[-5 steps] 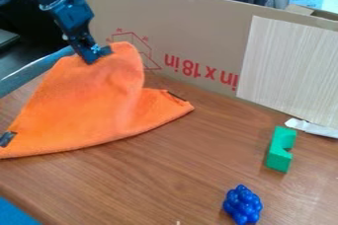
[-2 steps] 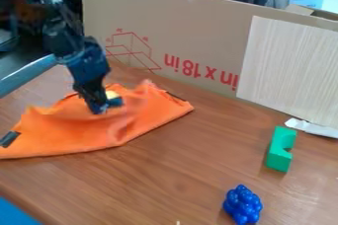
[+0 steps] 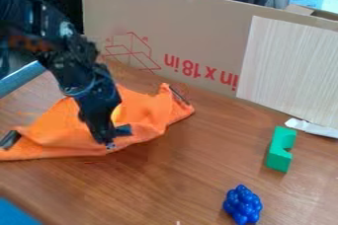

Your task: Unfold the cloth from top left to bottom right

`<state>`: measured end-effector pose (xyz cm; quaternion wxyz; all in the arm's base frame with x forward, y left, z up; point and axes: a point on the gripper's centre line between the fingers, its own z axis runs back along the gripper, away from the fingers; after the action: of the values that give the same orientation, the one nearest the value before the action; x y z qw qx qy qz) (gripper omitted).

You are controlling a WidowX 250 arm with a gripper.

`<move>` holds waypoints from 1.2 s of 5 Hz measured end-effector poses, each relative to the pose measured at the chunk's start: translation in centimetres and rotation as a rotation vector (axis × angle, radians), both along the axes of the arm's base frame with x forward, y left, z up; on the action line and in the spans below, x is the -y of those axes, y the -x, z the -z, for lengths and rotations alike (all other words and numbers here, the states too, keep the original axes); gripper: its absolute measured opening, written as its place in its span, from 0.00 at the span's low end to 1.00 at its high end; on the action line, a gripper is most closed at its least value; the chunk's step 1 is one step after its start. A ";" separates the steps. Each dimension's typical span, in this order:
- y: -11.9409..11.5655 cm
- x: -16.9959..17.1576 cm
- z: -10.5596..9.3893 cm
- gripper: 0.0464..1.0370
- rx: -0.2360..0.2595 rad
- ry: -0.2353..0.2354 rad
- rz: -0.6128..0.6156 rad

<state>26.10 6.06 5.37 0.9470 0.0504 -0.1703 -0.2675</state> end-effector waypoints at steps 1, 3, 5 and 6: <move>1.3 1.3 0.8 0.01 -0.029 -0.002 -0.001; 3.2 2.8 3.0 0.01 -0.095 -0.009 -0.017; 4.8 4.8 2.6 0.01 -0.166 0.066 -0.046; 5.1 5.9 2.3 0.01 -0.186 0.086 -0.070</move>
<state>20.95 0.16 3.11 0.9688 -0.0096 -0.0911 -0.2304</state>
